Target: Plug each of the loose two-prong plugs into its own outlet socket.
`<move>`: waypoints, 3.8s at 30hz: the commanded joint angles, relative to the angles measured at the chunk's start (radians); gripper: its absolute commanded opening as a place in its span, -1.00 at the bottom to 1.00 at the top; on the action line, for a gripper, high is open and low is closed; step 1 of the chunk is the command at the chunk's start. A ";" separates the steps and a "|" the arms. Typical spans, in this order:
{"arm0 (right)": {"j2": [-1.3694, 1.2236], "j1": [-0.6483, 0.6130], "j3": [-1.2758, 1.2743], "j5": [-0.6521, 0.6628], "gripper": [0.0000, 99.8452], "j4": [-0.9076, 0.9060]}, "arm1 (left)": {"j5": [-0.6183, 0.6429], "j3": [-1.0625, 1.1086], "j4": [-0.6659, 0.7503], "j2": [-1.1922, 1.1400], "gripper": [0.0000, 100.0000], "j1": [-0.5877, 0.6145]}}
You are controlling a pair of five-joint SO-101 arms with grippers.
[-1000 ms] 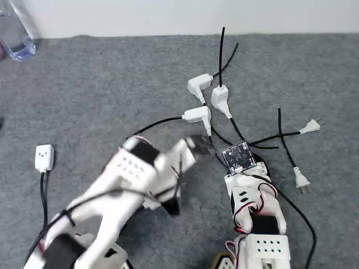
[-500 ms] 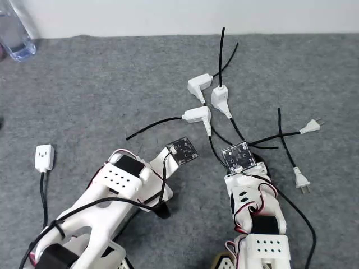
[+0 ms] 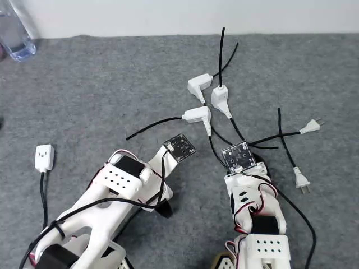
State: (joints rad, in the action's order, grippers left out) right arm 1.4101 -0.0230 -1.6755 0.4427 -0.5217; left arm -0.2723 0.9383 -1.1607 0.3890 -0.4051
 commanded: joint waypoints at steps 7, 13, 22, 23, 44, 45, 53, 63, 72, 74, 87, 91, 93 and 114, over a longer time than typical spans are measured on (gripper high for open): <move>-0.002 -0.002 -0.015 0.009 -0.72 0.012 | 0.017 -0.082 0.077 -0.288 -0.33 0.021; -0.002 -0.002 -0.015 0.009 -0.72 0.012 | 0.011 -0.131 0.075 -0.325 -0.33 0.034; -0.002 -0.004 -0.015 0.009 -0.72 0.010 | -0.163 -0.173 0.066 -0.328 -0.91 0.209; -0.002 -0.004 -0.015 0.009 -0.72 0.010 | -0.163 -0.165 0.068 -0.328 -0.98 0.203; 0.007 0.005 -0.015 0.006 -0.73 0.019 | -0.939 -0.341 -0.186 -0.327 -0.98 0.150; 0.007 0.005 -0.015 0.006 -0.73 0.019 | -0.976 -0.355 -0.204 -0.327 -0.98 0.141; 0.007 0.005 -0.015 0.005 -0.73 0.019 | -0.990 -0.335 -0.176 -0.328 -0.98 -0.054; 0.007 0.004 -0.015 0.008 -0.73 0.018 | -0.674 -0.254 0.109 -0.328 -0.97 -0.104; 0.007 0.002 -0.015 0.009 -0.73 0.018 | -0.652 -0.246 0.103 -0.327 -0.71 -0.100; 0.004 0.001 -0.015 0.009 -0.73 0.019 | -0.611 -0.248 0.103 -0.327 -0.63 -0.100; 0.005 0.001 -0.015 0.009 -0.73 0.018 | -0.560 -0.257 0.094 -0.316 -0.52 -0.104; 0.004 -0.001 -0.015 0.009 -0.73 0.018 | -0.466 -0.328 0.040 -0.316 -0.53 -0.107; 0.004 -0.001 -0.015 0.009 -0.73 0.018 | -0.443 -0.364 0.018 -0.316 -0.53 -0.107; 0.005 -0.001 -0.015 0.009 -0.73 0.012 | -0.436 -0.094 0.169 -0.183 -0.53 -0.149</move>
State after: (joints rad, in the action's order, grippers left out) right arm 1.4101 -0.0230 -1.6755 0.4442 -0.5217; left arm -0.7158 0.8339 -1.0457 0.1987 -0.5662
